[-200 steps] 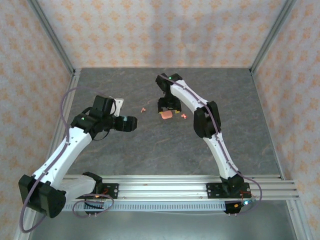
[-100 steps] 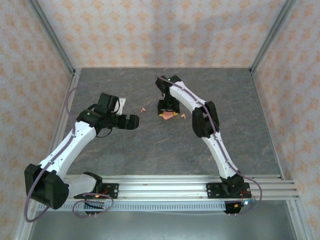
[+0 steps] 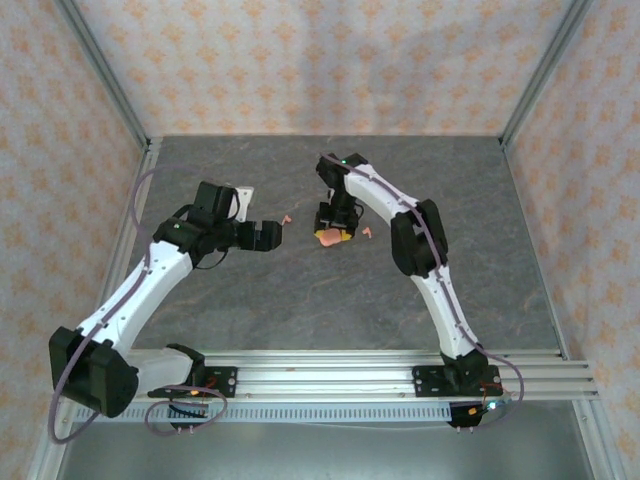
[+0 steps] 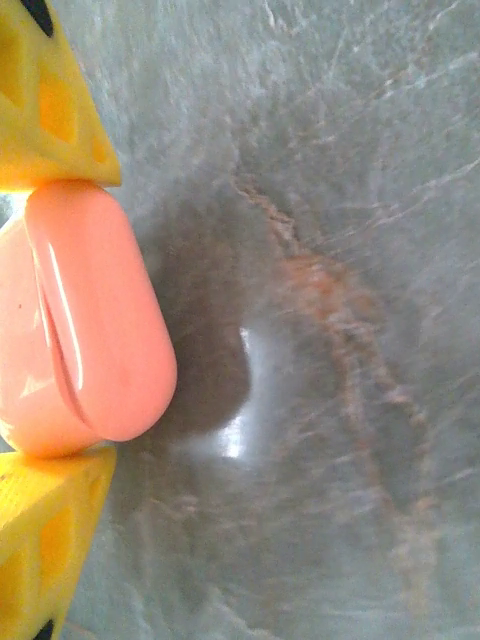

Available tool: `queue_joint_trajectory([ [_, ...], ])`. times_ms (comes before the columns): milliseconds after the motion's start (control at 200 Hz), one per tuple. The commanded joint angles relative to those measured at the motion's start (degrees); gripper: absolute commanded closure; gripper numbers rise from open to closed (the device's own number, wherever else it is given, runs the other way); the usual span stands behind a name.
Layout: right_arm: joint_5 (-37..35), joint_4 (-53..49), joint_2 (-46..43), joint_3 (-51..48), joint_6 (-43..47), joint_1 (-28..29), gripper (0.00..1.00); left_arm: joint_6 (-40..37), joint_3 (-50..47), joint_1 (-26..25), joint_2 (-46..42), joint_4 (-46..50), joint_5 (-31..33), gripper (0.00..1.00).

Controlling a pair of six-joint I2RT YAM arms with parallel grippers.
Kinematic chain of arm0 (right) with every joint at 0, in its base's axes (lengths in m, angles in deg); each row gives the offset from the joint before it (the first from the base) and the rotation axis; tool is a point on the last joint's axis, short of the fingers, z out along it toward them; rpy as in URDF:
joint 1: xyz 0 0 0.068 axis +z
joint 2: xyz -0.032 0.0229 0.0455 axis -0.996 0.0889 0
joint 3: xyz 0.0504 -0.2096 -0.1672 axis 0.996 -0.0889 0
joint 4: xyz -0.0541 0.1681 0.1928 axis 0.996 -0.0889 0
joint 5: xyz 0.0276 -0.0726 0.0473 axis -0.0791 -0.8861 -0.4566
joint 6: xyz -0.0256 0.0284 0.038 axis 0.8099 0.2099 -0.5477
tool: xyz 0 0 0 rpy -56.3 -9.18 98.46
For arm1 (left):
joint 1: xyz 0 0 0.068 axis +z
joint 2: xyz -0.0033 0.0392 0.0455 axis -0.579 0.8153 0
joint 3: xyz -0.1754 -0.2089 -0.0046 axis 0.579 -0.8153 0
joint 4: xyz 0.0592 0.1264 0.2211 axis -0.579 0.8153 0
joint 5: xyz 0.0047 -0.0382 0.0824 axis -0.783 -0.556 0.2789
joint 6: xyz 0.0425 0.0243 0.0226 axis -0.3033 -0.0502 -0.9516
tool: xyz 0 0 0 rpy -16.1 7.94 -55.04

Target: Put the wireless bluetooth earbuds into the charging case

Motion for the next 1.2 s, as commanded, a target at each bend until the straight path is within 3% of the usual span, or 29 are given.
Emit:
queue_joint_trajectory([
  [0, 7.0, 10.3, -9.8, -6.5, -11.4, -2.4, 0.48, 0.3, -1.4, -0.6, -2.9, -8.8, -5.4, 0.01],
  [150, 9.9, 18.7, -17.7, -14.5, -19.8, -3.7, 0.51, 2.0, -1.9, -0.6, -3.2, -16.0, -9.1, 0.02],
  [585, 11.8, 24.6, -31.9, -19.4, -30.9, -4.0, 0.51, 14.2, -1.4, -4.0, 6.7, -37.4, -14.7, 0.16],
  [1196, 12.9, 21.2, -38.9, -18.8, -32.6, -3.9, 0.52, 19.2, 4.5, -6.4, 17.1, -49.6, -17.4, 0.31],
])
